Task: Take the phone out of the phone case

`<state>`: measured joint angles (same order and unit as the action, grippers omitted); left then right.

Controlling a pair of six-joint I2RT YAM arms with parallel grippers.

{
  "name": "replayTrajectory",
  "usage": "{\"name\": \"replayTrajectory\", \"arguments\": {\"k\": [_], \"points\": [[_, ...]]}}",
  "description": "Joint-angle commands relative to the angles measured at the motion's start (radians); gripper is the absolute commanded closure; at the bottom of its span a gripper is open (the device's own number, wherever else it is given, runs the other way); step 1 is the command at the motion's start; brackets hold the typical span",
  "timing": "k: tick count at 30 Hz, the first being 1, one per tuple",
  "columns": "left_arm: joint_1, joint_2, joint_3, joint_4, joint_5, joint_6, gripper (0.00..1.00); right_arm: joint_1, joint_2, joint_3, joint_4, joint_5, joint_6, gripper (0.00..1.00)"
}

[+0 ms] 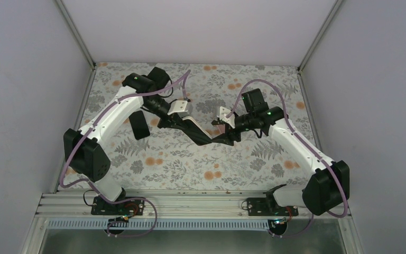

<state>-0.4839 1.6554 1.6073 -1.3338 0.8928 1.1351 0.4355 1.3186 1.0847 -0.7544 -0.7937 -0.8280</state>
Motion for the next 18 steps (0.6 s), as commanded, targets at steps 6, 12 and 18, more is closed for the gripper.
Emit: {"name": "replayTrajectory", "arguments": {"k": [6, 12, 18], "points": [[-0.007, -0.06, 0.005, -0.025, 0.139, 0.017, 0.98, -0.012, -0.006, -0.063, 0.261, 0.223, 0.086, 0.27], [-0.008, -0.052, -0.001, -0.025, 0.187, 0.026, 0.98, -0.002, -0.008, -0.063, 0.342, 0.278, 0.123, 0.29], [-0.012, -0.021, 0.007, -0.025, 0.254, 0.028, 0.98, 0.053, 0.022, -0.025, 0.35, 0.275, 0.147, 0.29]]}}
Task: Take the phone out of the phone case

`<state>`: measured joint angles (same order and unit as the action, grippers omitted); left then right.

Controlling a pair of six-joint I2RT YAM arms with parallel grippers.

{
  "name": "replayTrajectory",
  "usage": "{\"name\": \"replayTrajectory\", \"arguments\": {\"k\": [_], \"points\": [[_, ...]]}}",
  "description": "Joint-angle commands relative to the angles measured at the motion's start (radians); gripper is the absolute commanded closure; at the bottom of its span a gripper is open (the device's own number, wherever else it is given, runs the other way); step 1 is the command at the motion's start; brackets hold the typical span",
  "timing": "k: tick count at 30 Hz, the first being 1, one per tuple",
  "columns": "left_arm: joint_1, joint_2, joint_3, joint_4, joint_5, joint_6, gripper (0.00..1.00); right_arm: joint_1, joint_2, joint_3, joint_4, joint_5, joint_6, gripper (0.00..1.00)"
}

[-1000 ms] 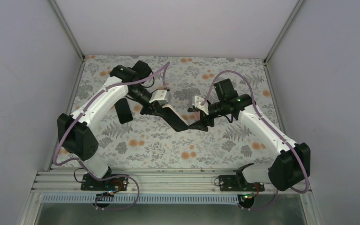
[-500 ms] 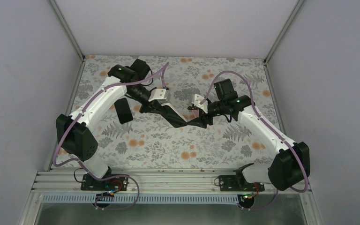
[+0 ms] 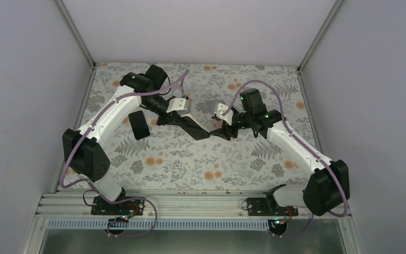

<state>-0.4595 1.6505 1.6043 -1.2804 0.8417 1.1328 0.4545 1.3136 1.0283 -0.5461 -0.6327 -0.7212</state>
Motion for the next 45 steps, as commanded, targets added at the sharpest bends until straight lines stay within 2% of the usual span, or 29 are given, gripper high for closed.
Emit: {"name": "replayTrajectory", "arguments": {"k": [1, 5, 11, 15, 18, 23, 27, 29, 33, 35, 36, 37, 38, 39, 41, 43, 45], "points": [[-0.037, -0.012, 0.014, -0.079, 0.32, 0.03, 0.98, 0.049, 0.031, 0.033, 0.149, 0.124, 0.046, 0.29], [-0.042, 0.002, 0.012, -0.079, 0.353, 0.03, 0.98, 0.104, 0.05, 0.048, 0.181, 0.162, 0.073, 0.27], [-0.042, 0.01, -0.001, -0.078, 0.4, 0.036, 0.98, 0.123, 0.062, 0.088, 0.224, 0.171, 0.117, 0.27], [-0.039, 0.031, 0.013, -0.079, 0.426, 0.033, 0.98, 0.121, 0.069, 0.112, 0.229, 0.101, 0.136, 0.26], [-0.037, 0.049, 0.024, -0.079, 0.43, 0.035, 0.98, 0.116, 0.097, 0.163, 0.183, -0.029, 0.141, 0.26], [-0.008, 0.103, 0.033, -0.077, 0.391, 0.052, 0.98, 0.117, 0.161, 0.287, 0.058, -0.244, 0.137, 0.35], [0.022, 0.167, 0.109, -0.072, 0.321, 0.029, 0.98, 0.116, 0.214, 0.394, -0.09, -0.394, 0.097, 0.39], [0.033, 0.167, 0.122, -0.011, 0.297, -0.031, 0.98, 0.118, 0.229, 0.425, -0.148, -0.449, 0.076, 0.41], [0.035, 0.177, 0.147, 0.086, 0.274, -0.109, 0.98, 0.123, 0.231, 0.416, -0.123, -0.489, 0.118, 0.51], [0.035, 0.202, 0.181, 0.088, 0.279, -0.129, 0.98, 0.124, 0.232, 0.404, -0.086, -0.479, 0.145, 0.63], [0.035, 0.209, 0.194, 0.098, 0.27, -0.156, 0.94, 0.124, 0.234, 0.403, -0.081, -0.467, 0.154, 0.72], [0.038, 0.21, 0.202, 0.114, 0.257, -0.181, 0.84, 0.124, 0.237, 0.404, -0.081, -0.459, 0.16, 0.81], [0.043, 0.201, 0.202, 0.138, 0.243, -0.2, 0.68, 0.123, 0.237, 0.406, -0.093, -0.452, 0.149, 0.87], [0.053, 0.182, 0.195, 0.166, 0.239, -0.217, 0.48, 0.122, 0.233, 0.402, -0.097, -0.428, 0.139, 0.93], [0.07, 0.129, 0.165, 0.249, 0.21, -0.269, 0.19, 0.119, 0.22, 0.385, -0.092, -0.387, 0.143, 0.97], [0.086, 0.087, 0.15, 0.298, 0.173, -0.299, 0.03, 0.114, 0.219, 0.377, -0.113, -0.335, 0.129, 0.97], [0.111, 0.067, 0.179, 0.304, 0.15, -0.316, 0.0, 0.093, 0.217, 0.35, -0.127, -0.304, 0.117, 0.97]]}}
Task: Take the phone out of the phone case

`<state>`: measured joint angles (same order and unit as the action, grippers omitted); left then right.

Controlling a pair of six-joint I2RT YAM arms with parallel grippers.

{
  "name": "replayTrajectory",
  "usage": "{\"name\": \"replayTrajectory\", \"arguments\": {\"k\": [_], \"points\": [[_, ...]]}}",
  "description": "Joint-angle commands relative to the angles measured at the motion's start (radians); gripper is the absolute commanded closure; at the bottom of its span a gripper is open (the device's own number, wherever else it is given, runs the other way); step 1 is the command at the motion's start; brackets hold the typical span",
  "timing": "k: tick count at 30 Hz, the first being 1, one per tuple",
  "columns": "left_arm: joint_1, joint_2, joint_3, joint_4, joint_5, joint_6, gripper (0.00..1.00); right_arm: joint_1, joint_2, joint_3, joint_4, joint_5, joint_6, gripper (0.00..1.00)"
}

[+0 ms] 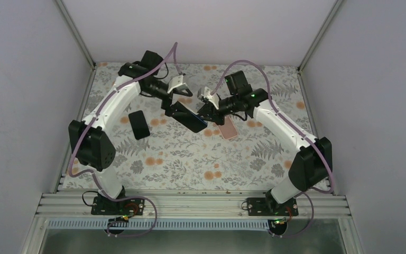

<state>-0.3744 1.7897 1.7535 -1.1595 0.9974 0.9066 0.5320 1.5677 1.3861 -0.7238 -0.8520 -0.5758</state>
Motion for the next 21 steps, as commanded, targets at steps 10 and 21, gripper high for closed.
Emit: {"name": "replayTrajectory", "arguments": {"k": [10, 21], "points": [[0.065, -0.284, -0.054, 0.454, -0.337, -0.275, 0.0, -0.151, 0.056, -0.101, 0.177, 0.053, 0.119, 0.97], [-0.232, -0.284, -0.436, 0.996, -0.789, -0.337, 0.0, -0.244, 0.246, 0.202, 0.32, 0.127, 0.543, 0.97]]}}
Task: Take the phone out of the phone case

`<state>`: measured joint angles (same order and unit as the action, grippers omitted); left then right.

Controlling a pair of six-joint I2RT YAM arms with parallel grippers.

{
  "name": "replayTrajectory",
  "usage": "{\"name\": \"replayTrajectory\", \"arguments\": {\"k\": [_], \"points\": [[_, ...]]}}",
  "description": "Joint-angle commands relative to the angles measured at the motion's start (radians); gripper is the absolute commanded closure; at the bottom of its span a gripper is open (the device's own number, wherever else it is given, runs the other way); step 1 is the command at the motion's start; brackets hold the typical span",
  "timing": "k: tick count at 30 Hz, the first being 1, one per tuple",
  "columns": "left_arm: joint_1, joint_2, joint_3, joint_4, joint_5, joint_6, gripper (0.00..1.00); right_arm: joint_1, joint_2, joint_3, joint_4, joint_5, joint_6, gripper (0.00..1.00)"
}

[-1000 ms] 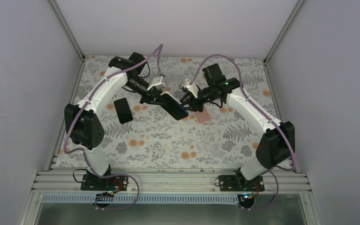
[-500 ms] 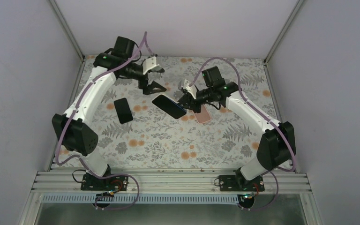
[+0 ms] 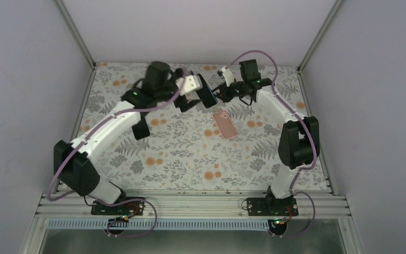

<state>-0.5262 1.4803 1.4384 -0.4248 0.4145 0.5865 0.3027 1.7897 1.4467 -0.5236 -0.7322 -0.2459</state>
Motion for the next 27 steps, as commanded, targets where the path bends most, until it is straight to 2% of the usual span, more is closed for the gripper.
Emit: {"name": "replayTrajectory", "arguments": {"k": [1, 5, 12, 19, 27], "points": [[-0.102, 0.033, -0.147, 0.326, -0.253, -0.012, 0.0, -0.016, 0.035, 0.171, 0.12, 0.02, 0.241, 0.97], [-0.116, 0.089, -0.164, 0.488, -0.387, -0.073, 0.0, -0.015, 0.049, 0.21, 0.145, 0.071, 0.299, 0.96], [-0.115, 0.138, -0.209, 0.677, -0.487, -0.208, 0.0, -0.015, 0.083, 0.218, 0.166, 0.085, 0.343, 0.97], [-0.132, 0.218, -0.174, 0.661, -0.412, -0.241, 0.0, -0.026, 0.098, 0.202, 0.237, 0.066, 0.421, 0.97], [-0.133, 0.256, -0.198, 0.724, -0.502, -0.243, 0.0, -0.037, 0.142, 0.284, 0.244, 0.035, 0.48, 0.97]]}}
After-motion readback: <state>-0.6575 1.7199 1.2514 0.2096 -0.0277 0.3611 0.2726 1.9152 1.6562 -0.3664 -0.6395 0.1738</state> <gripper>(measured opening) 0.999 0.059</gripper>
